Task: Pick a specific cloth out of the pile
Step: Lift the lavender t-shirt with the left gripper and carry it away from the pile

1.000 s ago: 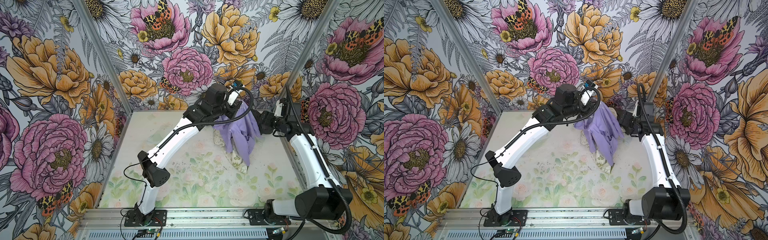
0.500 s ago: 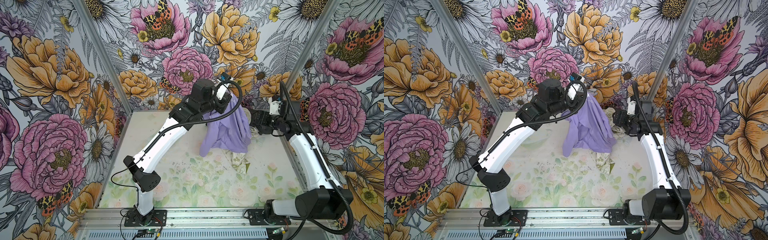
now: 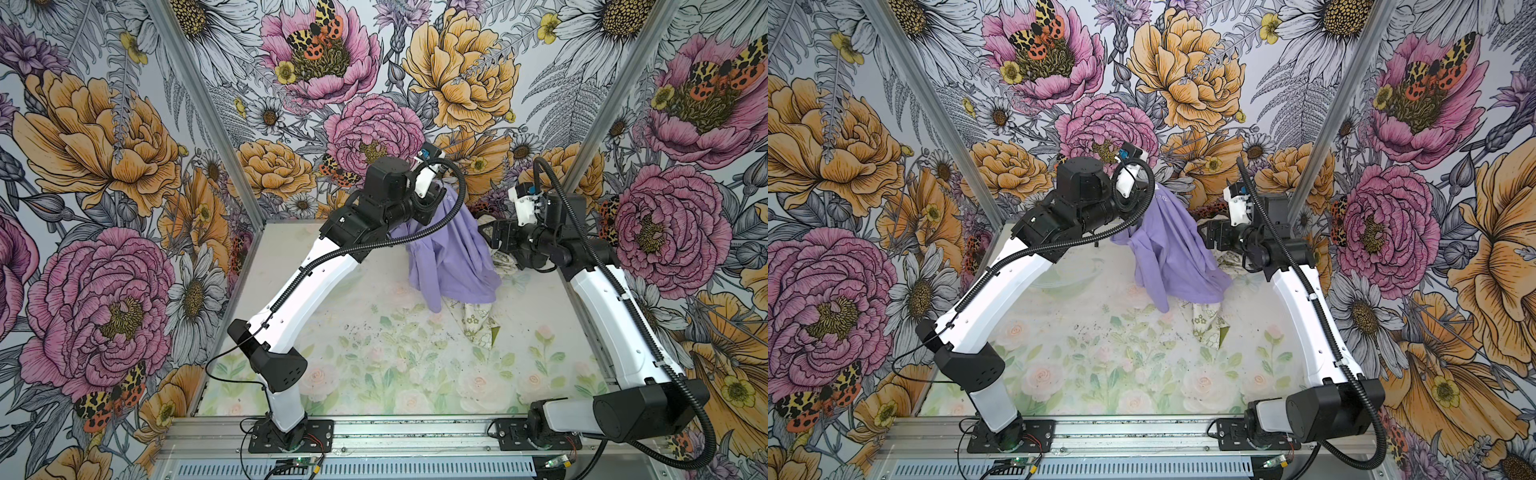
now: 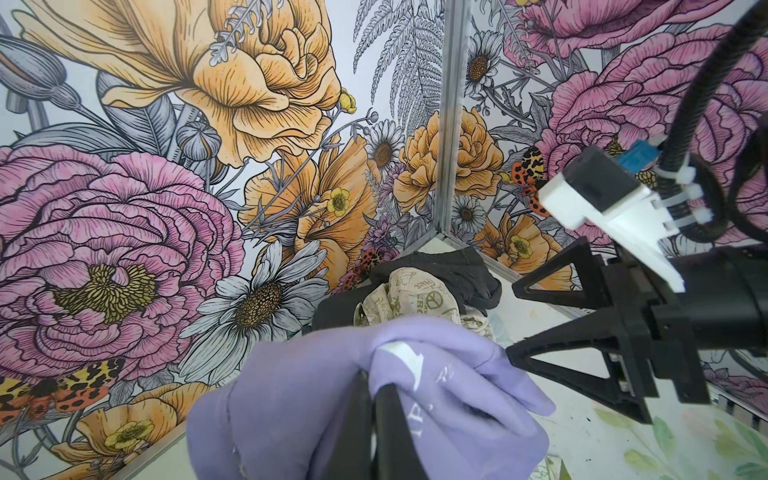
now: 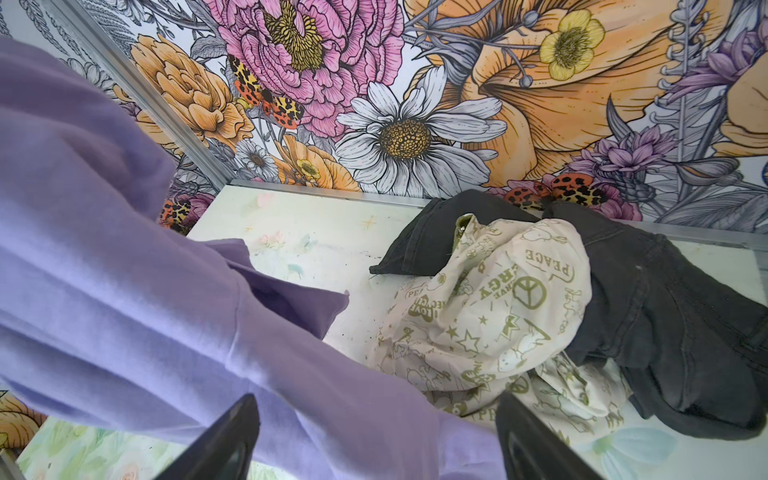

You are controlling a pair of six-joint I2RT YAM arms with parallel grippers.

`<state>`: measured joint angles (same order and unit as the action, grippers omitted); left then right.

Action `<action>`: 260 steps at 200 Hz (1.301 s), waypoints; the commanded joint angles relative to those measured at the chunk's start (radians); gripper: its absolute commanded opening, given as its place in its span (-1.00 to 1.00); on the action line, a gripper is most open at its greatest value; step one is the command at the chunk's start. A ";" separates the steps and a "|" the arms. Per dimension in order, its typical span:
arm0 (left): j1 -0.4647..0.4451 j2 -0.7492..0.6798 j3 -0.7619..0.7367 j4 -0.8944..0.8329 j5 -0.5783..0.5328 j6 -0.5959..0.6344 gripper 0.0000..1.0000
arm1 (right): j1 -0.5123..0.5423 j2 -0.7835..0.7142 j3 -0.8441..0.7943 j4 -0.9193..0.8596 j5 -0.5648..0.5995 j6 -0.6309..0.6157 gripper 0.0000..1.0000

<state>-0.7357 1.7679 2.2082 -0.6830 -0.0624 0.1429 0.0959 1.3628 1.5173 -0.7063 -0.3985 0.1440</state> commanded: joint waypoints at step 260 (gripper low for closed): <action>0.675 -0.381 -0.433 0.051 -0.095 -0.009 -1.00 | 0.086 0.139 0.138 0.011 -0.017 -0.019 0.78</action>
<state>-0.1329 1.4200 1.7950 -0.6804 -0.1497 0.1387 0.1738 1.4815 1.6180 -0.7067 -0.3985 0.1364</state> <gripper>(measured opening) 0.051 0.890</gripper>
